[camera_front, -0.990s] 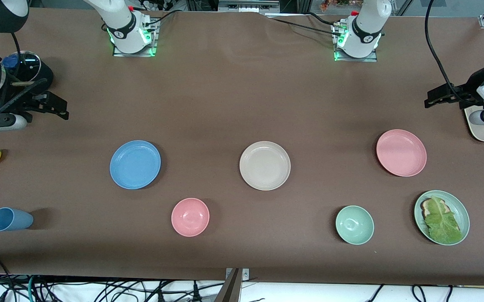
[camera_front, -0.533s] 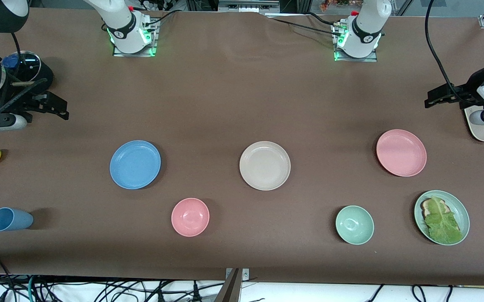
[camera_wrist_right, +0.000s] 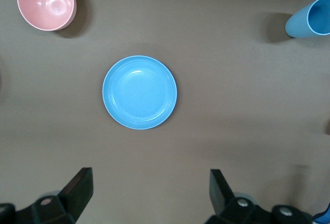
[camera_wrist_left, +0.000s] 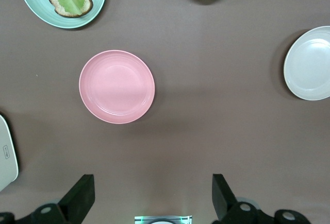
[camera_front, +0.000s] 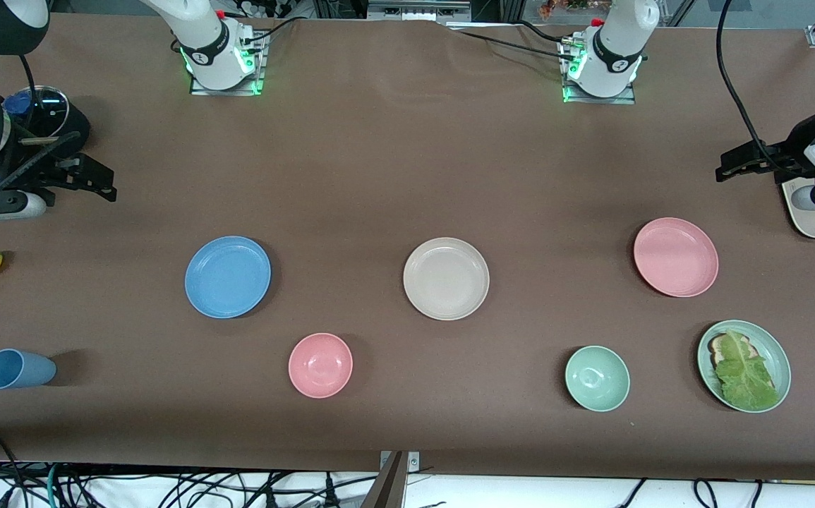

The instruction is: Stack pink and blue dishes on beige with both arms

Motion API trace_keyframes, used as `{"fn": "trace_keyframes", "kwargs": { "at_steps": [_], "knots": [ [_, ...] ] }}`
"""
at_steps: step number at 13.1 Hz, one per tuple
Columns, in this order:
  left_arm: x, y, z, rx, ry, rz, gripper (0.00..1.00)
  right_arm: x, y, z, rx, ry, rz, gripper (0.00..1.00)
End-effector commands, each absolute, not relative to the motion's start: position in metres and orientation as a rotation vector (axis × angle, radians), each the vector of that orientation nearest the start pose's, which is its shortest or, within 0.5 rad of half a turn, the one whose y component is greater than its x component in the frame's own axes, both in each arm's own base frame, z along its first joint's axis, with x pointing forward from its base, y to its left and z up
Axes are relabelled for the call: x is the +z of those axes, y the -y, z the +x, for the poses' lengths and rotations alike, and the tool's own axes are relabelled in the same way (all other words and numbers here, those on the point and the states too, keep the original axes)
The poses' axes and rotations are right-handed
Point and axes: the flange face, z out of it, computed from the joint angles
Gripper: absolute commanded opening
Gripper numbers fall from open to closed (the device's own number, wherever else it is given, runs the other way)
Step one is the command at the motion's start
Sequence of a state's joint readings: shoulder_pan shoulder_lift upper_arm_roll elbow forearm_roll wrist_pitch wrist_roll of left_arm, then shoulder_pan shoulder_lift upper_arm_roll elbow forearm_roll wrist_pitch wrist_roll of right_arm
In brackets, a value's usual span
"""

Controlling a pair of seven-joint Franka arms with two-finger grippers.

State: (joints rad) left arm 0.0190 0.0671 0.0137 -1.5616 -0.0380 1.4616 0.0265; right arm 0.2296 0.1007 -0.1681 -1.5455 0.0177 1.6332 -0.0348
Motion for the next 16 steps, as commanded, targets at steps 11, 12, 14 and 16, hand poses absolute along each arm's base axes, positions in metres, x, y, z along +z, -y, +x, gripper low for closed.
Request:
{"fn": "trace_keyframes", "kwargs": {
  "at_steps": [11,12,14,16],
  "knots": [
    [0.587,-0.016,0.563,0.246,-0.011,-3.171,1.00,0.590,-0.044,0.589,0.022,0.138,-3.149,1.00],
    [0.587,-0.016,0.563,0.246,-0.009,-3.166,1.00,0.591,-0.044,0.588,0.019,0.138,-3.148,1.00],
    [0.580,-0.016,0.566,0.266,-0.006,-3.171,1.00,0.591,-0.044,0.588,0.019,0.138,-3.148,1.00],
    [0.570,-0.019,0.571,0.290,0.006,-3.171,1.00,0.590,-0.044,0.589,0.019,0.138,-3.149,1.00]
  ]
}}
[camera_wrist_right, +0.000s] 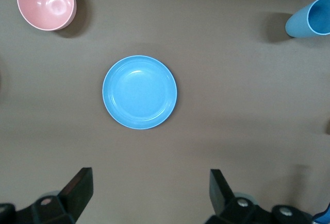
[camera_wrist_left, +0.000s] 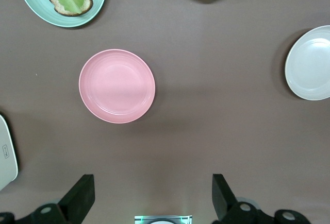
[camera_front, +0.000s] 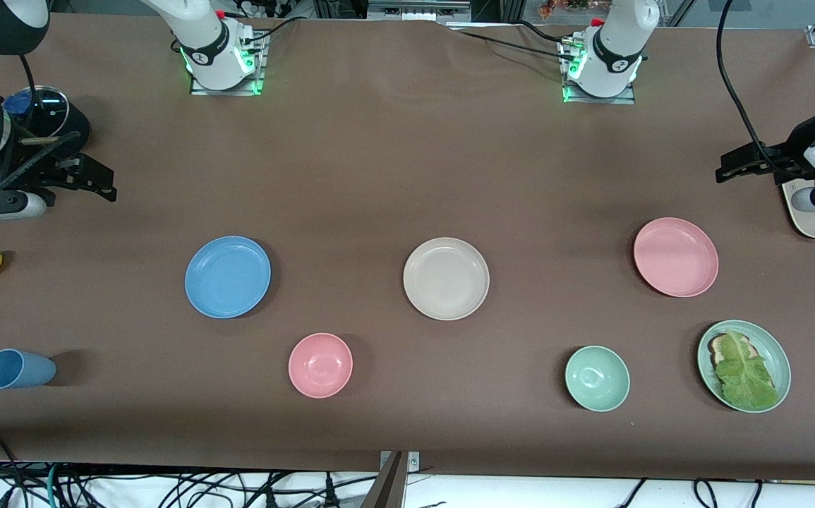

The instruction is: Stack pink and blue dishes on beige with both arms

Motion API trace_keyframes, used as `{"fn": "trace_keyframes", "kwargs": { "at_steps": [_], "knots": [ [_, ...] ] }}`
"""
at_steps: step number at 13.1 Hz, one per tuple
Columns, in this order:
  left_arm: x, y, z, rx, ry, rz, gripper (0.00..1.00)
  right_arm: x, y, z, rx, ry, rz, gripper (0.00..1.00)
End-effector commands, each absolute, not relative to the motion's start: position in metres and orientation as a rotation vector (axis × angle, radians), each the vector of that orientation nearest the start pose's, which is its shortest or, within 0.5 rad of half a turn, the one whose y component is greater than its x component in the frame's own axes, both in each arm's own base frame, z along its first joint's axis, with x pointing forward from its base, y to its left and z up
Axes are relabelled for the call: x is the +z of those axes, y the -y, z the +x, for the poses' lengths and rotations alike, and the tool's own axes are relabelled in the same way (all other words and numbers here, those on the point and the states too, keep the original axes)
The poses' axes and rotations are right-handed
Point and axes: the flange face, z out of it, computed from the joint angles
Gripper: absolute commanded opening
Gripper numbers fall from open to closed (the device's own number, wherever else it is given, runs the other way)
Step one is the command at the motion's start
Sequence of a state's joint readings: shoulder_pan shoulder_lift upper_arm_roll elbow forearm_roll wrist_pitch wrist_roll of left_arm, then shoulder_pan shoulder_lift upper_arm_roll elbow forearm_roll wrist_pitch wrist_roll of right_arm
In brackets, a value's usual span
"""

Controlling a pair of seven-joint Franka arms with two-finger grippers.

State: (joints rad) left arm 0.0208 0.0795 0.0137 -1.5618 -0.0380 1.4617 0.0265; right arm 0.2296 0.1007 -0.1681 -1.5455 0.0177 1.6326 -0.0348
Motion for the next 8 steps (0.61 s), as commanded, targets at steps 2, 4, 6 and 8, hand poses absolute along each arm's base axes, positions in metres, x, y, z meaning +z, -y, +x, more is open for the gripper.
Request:
{"fn": "trace_keyframes", "kwargs": {
  "at_steps": [2,4,6,8],
  "knots": [
    [0.546,-0.020,0.581,0.356,0.015,-3.165,1.00,0.590,-0.044,0.589,0.022,0.138,-3.149,1.00],
    [0.518,-0.017,0.591,0.429,0.009,-3.156,1.00,0.590,-0.044,0.589,0.019,0.138,-3.149,1.00],
    [0.479,-0.006,0.603,0.530,-0.021,-3.134,1.00,0.590,-0.044,0.589,0.019,0.138,-3.149,1.00],
    [0.455,-0.005,0.613,0.578,-0.025,-3.123,1.00,0.590,-0.044,0.589,0.019,0.139,-3.150,1.00]
  ]
}}
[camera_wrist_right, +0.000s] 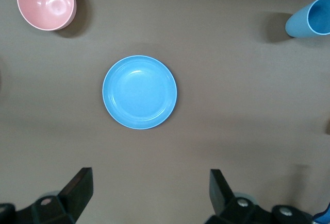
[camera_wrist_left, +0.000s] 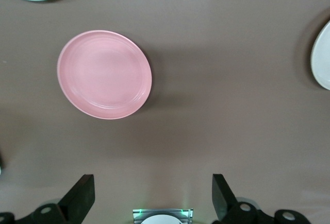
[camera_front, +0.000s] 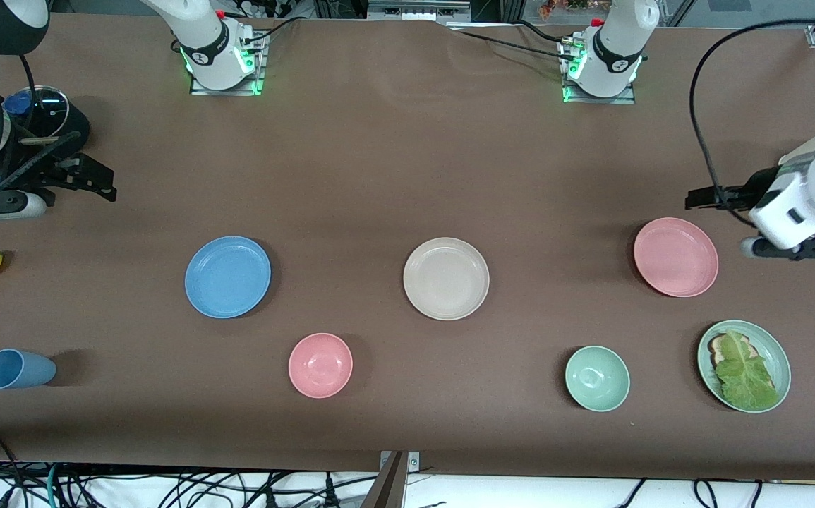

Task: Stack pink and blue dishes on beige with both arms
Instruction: 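Reach the left gripper down to the rim of the pink plate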

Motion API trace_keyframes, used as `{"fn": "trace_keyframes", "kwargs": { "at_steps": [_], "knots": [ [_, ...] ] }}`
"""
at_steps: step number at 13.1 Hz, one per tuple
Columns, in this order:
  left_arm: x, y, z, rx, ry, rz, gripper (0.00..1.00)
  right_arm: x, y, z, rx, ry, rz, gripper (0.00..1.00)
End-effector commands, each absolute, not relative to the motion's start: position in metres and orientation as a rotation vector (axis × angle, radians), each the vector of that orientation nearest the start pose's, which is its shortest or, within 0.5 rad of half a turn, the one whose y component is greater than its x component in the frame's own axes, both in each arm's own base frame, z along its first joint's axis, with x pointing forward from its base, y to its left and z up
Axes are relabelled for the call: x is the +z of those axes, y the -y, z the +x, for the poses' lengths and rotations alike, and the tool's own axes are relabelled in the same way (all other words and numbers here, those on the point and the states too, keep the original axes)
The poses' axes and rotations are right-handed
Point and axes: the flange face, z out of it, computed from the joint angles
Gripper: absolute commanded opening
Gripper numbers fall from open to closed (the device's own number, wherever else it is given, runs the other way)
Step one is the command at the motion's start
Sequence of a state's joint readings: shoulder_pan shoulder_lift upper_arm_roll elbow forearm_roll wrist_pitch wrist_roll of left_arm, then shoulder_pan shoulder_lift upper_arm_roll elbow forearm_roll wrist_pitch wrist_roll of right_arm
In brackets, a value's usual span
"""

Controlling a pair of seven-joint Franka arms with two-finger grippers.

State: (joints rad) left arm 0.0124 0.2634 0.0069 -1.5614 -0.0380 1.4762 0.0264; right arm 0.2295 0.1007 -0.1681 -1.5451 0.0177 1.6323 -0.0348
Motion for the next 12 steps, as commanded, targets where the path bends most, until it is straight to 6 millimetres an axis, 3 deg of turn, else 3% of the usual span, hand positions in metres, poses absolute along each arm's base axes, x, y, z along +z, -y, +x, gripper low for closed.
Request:
{"fn": "trace_keyframes", "kwargs": {
  "at_steps": [1,3,7,10,12],
  "knots": [
    [0.449,-0.005,0.615,0.592,-0.028,-3.118,1.00,0.591,-0.043,0.589,0.014,0.136,-3.150,1.00],
    [0.432,-0.011,0.617,0.638,-0.012,-3.114,1.00,0.591,-0.044,0.589,0.014,0.139,-3.150,1.00],
    [0.423,-0.018,0.623,0.615,0.002,-3.130,1.00,0.591,-0.044,0.589,0.012,0.141,-3.150,1.00],
    [0.404,-0.064,0.628,0.519,-0.018,-3.227,1.00,0.591,-0.042,0.589,0.012,0.139,-3.150,1.00],
    [0.381,-0.100,0.625,0.503,-0.063,-3.302,1.00,0.590,-0.043,0.589,0.017,0.138,-3.144,1.00]
  ]
}}
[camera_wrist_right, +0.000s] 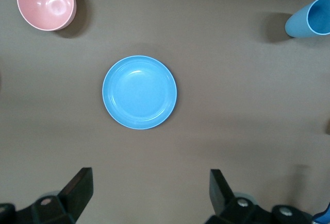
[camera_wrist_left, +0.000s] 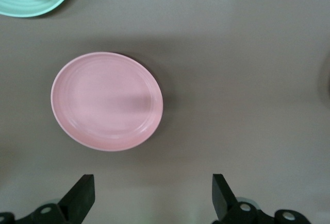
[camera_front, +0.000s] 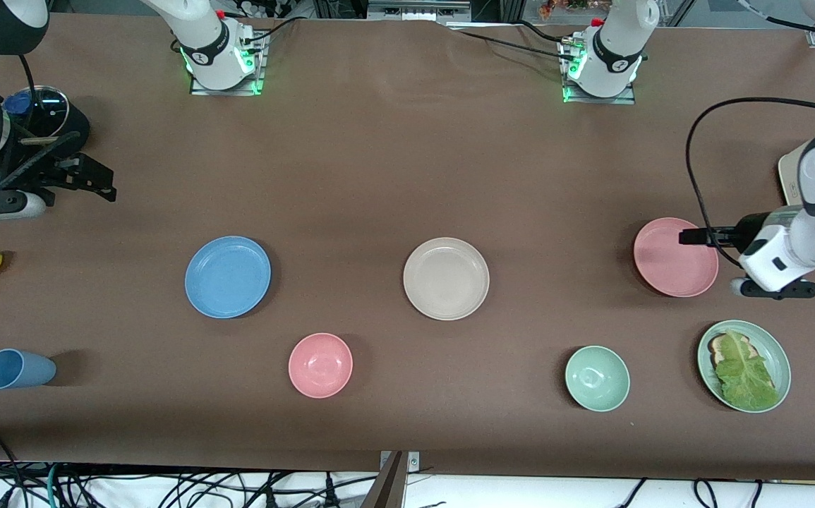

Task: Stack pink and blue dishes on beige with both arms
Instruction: 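Reach the left gripper down to the rim of the pink plate, then grasp the pink plate rim with the left gripper and lift it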

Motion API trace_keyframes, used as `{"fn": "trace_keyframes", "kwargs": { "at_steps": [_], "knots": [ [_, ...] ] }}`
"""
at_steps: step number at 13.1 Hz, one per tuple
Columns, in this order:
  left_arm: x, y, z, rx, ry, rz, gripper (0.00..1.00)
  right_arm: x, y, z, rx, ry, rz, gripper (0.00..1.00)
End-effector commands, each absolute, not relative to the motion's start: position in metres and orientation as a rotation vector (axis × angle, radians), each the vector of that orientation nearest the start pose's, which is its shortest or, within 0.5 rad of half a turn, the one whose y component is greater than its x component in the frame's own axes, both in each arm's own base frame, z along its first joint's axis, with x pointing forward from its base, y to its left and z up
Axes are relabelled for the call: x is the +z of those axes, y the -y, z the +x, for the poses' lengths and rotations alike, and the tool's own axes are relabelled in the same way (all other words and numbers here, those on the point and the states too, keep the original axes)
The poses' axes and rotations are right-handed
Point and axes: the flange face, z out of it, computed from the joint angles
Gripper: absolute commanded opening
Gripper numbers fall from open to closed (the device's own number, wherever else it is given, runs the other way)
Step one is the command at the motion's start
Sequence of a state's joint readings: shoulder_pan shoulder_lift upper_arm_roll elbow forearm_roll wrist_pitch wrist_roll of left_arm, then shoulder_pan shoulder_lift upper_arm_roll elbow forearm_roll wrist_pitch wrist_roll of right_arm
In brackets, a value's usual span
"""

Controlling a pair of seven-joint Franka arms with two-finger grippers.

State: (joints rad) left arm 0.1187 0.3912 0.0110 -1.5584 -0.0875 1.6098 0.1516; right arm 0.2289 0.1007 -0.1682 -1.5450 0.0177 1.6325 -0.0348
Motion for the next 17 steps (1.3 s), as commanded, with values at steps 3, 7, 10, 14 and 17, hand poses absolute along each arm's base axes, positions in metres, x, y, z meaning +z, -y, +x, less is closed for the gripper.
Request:
{"fn": "trace_keyframes", "kwargs": {
  "at_steps": [3,7,10,14,17],
  "knots": [
    [0.357,-0.134,0.622,0.484,-0.179,-3.377,1.00,0.590,-0.038,0.589,0.022,0.128,-3.143,1.00],
    [0.306,-0.176,0.610,0.400,-0.360,-3.462,0.99,0.589,-0.032,0.590,0.019,0.101,-3.142,1.00],
    [0.263,-0.212,0.597,0.300,-0.474,-3.533,0.99,0.589,-0.032,0.590,0.022,0.101,-3.142,1.00],
    [0.224,-0.248,0.581,0.257,-0.506,-3.590,0.99,0.572,-0.035,0.598,0.052,0.098,-3.142,1.00],
    [0.201,-0.262,0.569,0.219,-0.451,-3.641,0.98,0.569,-0.035,0.600,0.059,0.098,-3.143,1.00]
  ]
}}
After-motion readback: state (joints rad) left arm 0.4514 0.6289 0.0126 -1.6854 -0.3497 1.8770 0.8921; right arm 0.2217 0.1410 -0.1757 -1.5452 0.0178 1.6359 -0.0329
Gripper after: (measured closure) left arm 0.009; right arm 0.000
